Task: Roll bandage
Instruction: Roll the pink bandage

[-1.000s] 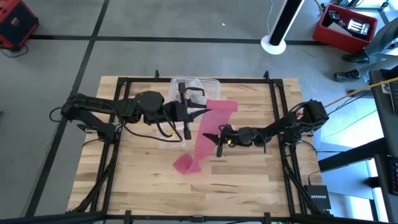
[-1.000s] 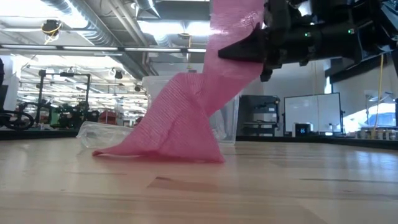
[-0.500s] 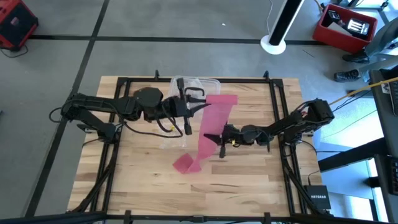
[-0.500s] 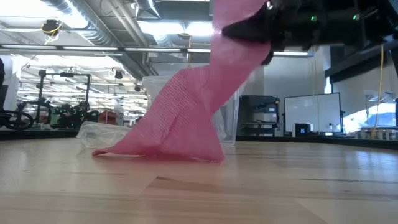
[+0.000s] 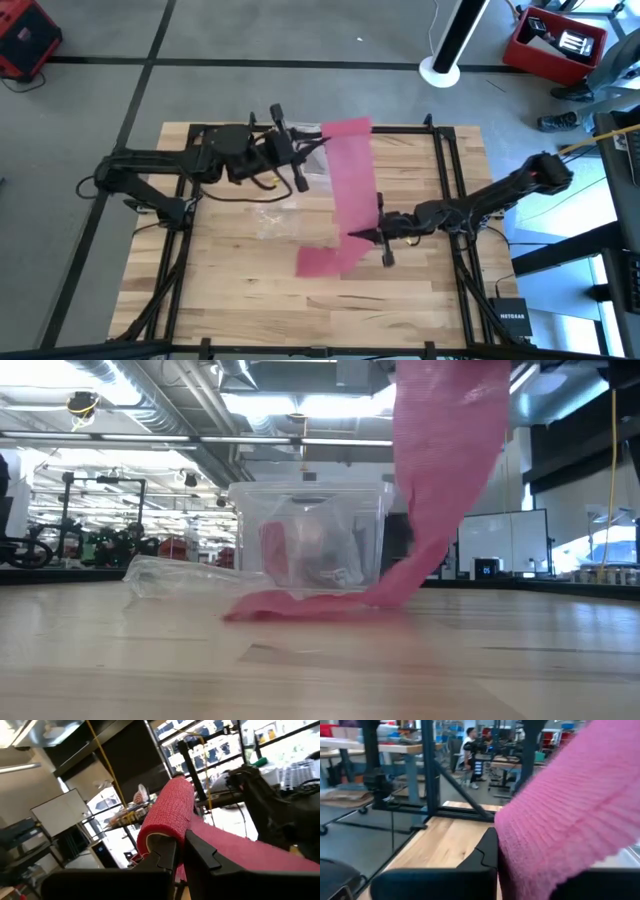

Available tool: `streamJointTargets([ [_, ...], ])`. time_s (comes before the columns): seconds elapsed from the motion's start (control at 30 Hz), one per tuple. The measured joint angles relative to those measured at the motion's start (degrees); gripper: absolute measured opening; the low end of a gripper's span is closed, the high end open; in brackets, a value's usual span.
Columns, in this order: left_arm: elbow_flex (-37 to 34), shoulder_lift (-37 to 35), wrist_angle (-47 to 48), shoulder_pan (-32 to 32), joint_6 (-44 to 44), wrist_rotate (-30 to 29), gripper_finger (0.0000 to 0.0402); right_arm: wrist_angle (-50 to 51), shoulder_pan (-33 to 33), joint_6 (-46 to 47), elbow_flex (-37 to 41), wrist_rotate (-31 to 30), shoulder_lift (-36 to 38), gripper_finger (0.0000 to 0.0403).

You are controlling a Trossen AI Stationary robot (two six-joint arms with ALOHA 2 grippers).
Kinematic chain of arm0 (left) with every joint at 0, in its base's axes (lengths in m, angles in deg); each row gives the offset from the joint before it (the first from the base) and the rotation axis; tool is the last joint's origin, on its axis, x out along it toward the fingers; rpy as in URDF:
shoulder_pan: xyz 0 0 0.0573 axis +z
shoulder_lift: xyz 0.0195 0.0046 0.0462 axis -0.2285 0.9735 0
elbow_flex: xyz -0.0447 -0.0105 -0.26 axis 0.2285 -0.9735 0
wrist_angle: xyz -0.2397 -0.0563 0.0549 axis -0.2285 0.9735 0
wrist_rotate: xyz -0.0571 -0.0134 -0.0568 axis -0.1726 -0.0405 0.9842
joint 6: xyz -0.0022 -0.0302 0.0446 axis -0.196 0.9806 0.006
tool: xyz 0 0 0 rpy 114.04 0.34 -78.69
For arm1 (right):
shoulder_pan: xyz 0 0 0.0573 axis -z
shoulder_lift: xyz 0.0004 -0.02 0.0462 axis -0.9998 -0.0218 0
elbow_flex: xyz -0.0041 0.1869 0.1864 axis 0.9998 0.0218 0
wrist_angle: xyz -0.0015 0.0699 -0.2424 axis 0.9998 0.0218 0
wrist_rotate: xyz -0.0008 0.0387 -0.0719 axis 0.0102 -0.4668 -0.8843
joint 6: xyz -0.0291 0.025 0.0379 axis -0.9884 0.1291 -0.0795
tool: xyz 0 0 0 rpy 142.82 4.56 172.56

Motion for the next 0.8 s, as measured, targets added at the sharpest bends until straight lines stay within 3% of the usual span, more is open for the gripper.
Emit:
streamJointTargets([
  [0.27,0.0,0.2,-1.5,0.0,-0.8,7.5,0.0013,9.4,-0.1,-1.8,-3.7,-3.8,-0.8,0.0002],
  [0.43,0.0,0.2,-1.6,1.0,-4.9,1.0,0.0005,7.8,-0.8,-1.7,-3.7,-2.3,-0.9,0.0001],
  [0.53,0.0,0.2,-1.7,2.0,-5.0,0.7,0.0005,6.1,-2.9,-1.8,-4.1,-2.3,-0.9,0.0001],
  [0.8,-2.7,0.9,-1.3,3.1,-8.3,-2.0,0.0003,17.0,-8.2,-6.2,-13.5,-7.6,-1.0,0.0001],
])
